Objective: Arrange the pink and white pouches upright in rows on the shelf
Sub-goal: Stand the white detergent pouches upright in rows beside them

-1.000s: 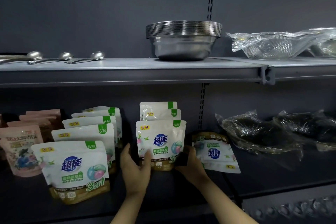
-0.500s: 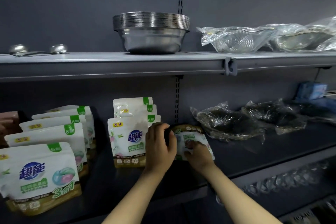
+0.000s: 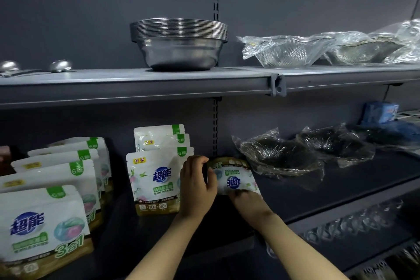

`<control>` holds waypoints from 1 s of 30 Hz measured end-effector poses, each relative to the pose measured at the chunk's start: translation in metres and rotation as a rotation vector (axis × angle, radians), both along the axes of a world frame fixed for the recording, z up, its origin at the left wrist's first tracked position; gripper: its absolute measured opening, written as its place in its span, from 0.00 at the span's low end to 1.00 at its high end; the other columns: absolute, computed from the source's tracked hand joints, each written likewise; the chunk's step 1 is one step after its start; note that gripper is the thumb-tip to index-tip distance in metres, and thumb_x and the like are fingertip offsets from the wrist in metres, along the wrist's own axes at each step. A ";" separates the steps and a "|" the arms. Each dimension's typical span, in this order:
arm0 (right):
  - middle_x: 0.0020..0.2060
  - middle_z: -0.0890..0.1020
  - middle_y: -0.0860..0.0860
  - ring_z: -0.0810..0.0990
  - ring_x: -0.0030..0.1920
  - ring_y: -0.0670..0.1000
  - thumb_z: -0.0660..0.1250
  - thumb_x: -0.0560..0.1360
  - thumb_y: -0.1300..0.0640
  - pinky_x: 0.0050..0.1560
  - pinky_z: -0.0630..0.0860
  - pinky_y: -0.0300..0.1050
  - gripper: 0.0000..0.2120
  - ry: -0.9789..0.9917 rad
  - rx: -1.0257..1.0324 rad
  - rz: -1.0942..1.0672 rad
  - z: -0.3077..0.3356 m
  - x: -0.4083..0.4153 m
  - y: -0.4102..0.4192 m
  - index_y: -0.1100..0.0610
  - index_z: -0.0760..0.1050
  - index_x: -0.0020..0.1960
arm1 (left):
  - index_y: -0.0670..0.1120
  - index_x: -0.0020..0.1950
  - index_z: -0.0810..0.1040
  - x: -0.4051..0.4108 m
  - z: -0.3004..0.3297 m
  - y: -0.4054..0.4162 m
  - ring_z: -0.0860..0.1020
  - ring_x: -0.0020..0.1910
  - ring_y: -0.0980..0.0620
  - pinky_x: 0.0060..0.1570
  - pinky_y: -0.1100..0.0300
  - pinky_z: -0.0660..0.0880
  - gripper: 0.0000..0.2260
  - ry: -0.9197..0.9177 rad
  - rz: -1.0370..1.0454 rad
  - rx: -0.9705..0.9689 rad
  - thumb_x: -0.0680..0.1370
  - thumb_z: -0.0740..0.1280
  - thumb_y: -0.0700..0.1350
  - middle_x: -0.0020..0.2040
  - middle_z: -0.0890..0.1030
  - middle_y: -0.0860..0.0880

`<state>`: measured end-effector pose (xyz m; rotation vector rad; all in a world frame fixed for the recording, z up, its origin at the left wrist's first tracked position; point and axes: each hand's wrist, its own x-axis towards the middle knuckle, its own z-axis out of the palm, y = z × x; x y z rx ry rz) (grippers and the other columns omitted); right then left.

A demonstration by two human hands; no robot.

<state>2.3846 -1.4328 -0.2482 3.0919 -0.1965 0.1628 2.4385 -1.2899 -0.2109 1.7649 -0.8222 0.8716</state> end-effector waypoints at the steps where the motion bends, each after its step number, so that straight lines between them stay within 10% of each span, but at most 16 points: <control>1: 0.60 0.77 0.63 0.78 0.59 0.62 0.53 0.78 0.67 0.55 0.77 0.55 0.23 -0.012 -0.041 -0.010 0.001 0.002 0.001 0.62 0.58 0.73 | 0.49 0.52 0.68 0.000 0.000 0.001 0.75 0.45 0.51 0.44 0.58 0.75 0.09 0.020 -0.005 0.000 0.73 0.60 0.45 0.46 0.77 0.46; 8: 0.51 0.82 0.60 0.80 0.52 0.63 0.55 0.78 0.60 0.46 0.75 0.51 0.12 -0.368 0.166 -0.189 0.045 0.005 0.013 0.60 0.69 0.60 | 0.44 0.55 0.71 0.003 -0.002 0.002 0.75 0.45 0.54 0.46 0.58 0.74 0.14 0.252 -0.117 -0.008 0.72 0.70 0.39 0.45 0.75 0.52; 18: 0.30 0.78 0.57 0.75 0.35 0.58 0.57 0.76 0.64 0.31 0.63 0.44 0.10 -0.839 0.710 -0.303 0.106 -0.007 0.020 0.63 0.73 0.38 | 0.54 0.76 0.53 -0.022 0.002 -0.016 0.58 0.72 0.59 0.72 0.59 0.59 0.46 0.510 -0.386 0.445 0.64 0.73 0.59 0.73 0.59 0.59; 26: 0.40 0.84 0.56 0.83 0.43 0.58 0.62 0.74 0.54 0.48 0.80 0.55 0.07 -0.802 1.380 -0.336 0.118 -0.023 0.036 0.56 0.74 0.41 | 0.47 0.65 0.71 -0.037 0.016 -0.007 0.76 0.58 0.52 0.50 0.62 0.70 0.15 0.835 -0.367 0.039 0.79 0.62 0.47 0.57 0.78 0.49; 30: 0.46 0.81 0.50 0.79 0.51 0.55 0.60 0.78 0.52 0.48 0.75 0.49 0.08 -0.802 1.160 -0.382 0.107 -0.041 0.046 0.55 0.70 0.53 | 0.53 0.60 0.73 -0.040 0.015 0.014 0.78 0.50 0.56 0.48 0.62 0.76 0.11 0.962 -0.462 -0.196 0.78 0.65 0.46 0.54 0.80 0.52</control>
